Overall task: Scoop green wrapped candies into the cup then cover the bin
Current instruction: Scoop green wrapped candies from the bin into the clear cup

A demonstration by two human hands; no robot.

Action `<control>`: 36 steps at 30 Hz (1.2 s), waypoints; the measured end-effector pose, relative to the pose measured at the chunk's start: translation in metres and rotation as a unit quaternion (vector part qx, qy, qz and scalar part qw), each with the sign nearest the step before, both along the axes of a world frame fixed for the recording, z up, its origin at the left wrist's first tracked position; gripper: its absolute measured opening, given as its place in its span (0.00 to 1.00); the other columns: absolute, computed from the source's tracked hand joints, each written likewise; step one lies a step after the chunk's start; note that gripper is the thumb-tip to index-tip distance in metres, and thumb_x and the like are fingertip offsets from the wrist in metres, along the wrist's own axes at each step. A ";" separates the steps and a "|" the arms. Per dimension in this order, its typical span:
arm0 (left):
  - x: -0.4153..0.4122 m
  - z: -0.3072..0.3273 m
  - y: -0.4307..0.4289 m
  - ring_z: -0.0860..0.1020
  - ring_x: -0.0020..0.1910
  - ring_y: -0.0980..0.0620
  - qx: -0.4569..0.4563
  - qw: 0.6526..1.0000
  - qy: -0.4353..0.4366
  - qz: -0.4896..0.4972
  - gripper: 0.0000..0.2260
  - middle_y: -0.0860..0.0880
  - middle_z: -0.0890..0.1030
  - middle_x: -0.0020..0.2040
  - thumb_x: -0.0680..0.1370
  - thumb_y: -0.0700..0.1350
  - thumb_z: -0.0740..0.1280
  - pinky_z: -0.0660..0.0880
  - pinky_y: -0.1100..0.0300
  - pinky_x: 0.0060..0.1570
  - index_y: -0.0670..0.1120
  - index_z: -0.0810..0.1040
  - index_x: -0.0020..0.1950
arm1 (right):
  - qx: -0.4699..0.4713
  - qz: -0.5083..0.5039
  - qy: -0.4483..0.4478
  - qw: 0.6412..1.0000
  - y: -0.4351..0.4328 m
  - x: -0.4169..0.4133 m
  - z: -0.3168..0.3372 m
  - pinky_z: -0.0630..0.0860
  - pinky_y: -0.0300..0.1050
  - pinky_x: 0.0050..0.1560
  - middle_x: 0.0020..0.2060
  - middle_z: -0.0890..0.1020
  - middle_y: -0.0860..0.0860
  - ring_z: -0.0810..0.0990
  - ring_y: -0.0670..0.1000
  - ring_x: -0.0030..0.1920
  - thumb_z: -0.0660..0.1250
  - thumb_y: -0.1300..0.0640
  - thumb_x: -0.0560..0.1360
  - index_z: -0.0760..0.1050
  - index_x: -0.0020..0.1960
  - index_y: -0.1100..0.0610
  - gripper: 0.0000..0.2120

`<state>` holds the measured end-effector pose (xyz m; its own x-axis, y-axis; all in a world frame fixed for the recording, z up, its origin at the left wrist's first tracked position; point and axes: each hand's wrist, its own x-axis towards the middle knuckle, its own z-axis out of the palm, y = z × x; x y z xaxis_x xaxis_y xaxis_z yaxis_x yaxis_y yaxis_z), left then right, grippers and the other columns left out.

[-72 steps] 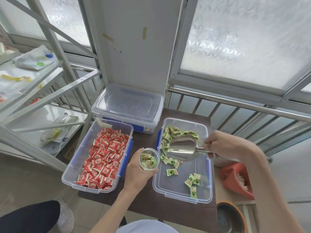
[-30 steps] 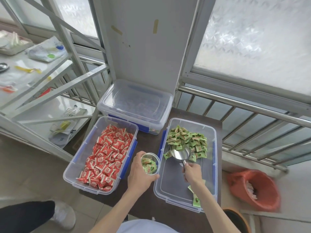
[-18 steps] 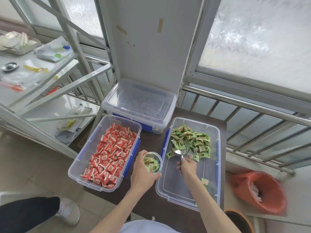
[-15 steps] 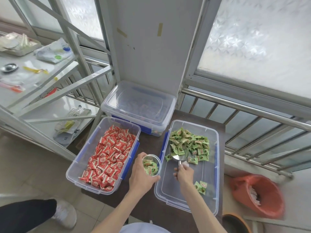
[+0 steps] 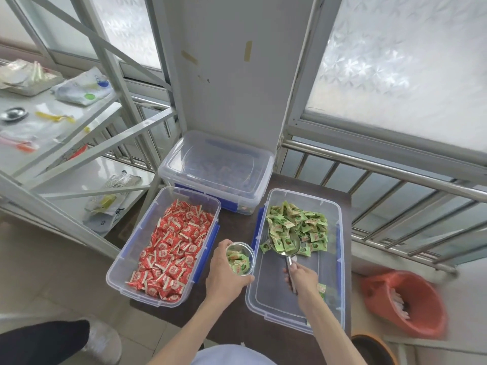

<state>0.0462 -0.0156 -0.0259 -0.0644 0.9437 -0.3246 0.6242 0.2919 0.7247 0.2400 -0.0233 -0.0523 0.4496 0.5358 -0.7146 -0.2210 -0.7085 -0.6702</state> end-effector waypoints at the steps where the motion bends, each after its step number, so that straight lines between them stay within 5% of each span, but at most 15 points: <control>1: 0.000 0.000 0.001 0.73 0.61 0.53 0.000 1.000 -0.003 0.002 0.42 0.57 0.71 0.61 0.61 0.50 0.82 0.77 0.50 0.57 0.60 0.60 0.67 | 0.002 0.008 -0.007 1.000 -0.004 0.006 0.002 0.67 0.39 0.21 0.30 0.80 0.54 0.71 0.48 0.25 0.59 0.62 0.80 0.80 0.52 0.64 0.11; 5: -0.001 -0.002 0.001 0.75 0.60 0.53 0.016 1.000 -0.023 0.008 0.41 0.56 0.74 0.61 0.59 0.49 0.83 0.77 0.54 0.56 0.59 0.65 0.66 | 0.028 0.041 -0.024 0.998 -0.017 0.032 0.015 0.65 0.43 0.27 0.34 0.79 0.59 0.71 0.51 0.27 0.59 0.62 0.80 0.81 0.49 0.69 0.14; 8: -0.002 -0.004 0.002 0.77 0.59 0.52 0.033 0.999 -0.026 0.006 0.40 0.55 0.77 0.60 0.59 0.48 0.84 0.77 0.55 0.56 0.57 0.68 0.66 | 0.058 0.076 -0.009 0.995 -0.027 0.048 0.034 0.64 0.40 0.25 0.30 0.80 0.53 0.70 0.49 0.25 0.60 0.62 0.80 0.81 0.50 0.66 0.12; 13: 0.000 0.000 0.002 0.76 0.63 0.50 0.060 0.998 -0.007 -0.001 0.41 0.53 0.78 0.64 0.60 0.49 0.83 0.75 0.55 0.58 0.55 0.70 0.69 | 0.095 0.185 0.014 0.978 -0.038 0.073 0.066 0.65 0.39 0.25 0.34 0.81 0.55 0.69 0.48 0.25 0.60 0.64 0.81 0.79 0.60 0.64 0.13; 17: 0.001 0.007 0.003 0.76 0.65 0.51 0.087 0.996 -0.005 -0.022 0.40 0.54 0.77 0.66 0.62 0.49 0.83 0.75 0.53 0.59 0.56 0.69 0.71 | 0.076 0.329 -0.016 0.941 -0.039 0.080 0.090 0.65 0.40 0.28 0.25 0.79 0.47 0.69 0.45 0.23 0.60 0.63 0.81 0.80 0.58 0.57 0.12; 23: 0.004 0.018 0.000 0.76 0.66 0.52 0.122 0.991 -0.005 -0.050 0.39 0.54 0.77 0.67 0.65 0.50 0.81 0.77 0.50 0.61 0.58 0.68 0.72 | 0.043 0.487 -0.125 0.863 -0.012 0.068 0.131 0.64 0.41 0.30 0.22 0.75 0.47 0.68 0.45 0.23 0.60 0.60 0.80 0.83 0.44 0.62 0.15; 30: 0.001 0.015 0.000 0.77 0.64 0.53 0.113 0.993 -0.016 -0.038 0.38 0.56 0.78 0.65 0.64 0.51 0.80 0.78 0.52 0.59 0.59 0.67 0.71 | -0.005 0.617 -0.320 0.719 0.046 0.019 0.195 0.63 0.42 0.28 0.26 0.78 0.50 0.67 0.50 0.26 0.57 0.66 0.70 0.68 0.27 0.62 0.13; 36: -0.001 0.012 0.000 0.79 0.55 0.53 0.105 0.994 -0.035 -0.024 0.35 0.57 0.80 0.56 0.63 0.50 0.80 0.78 0.56 0.52 0.59 0.69 0.66 | -0.030 0.668 -0.426 0.609 0.067 -0.030 0.239 0.65 0.42 0.26 0.28 0.75 0.52 0.70 0.52 0.27 0.56 0.68 0.71 0.66 0.33 0.59 0.10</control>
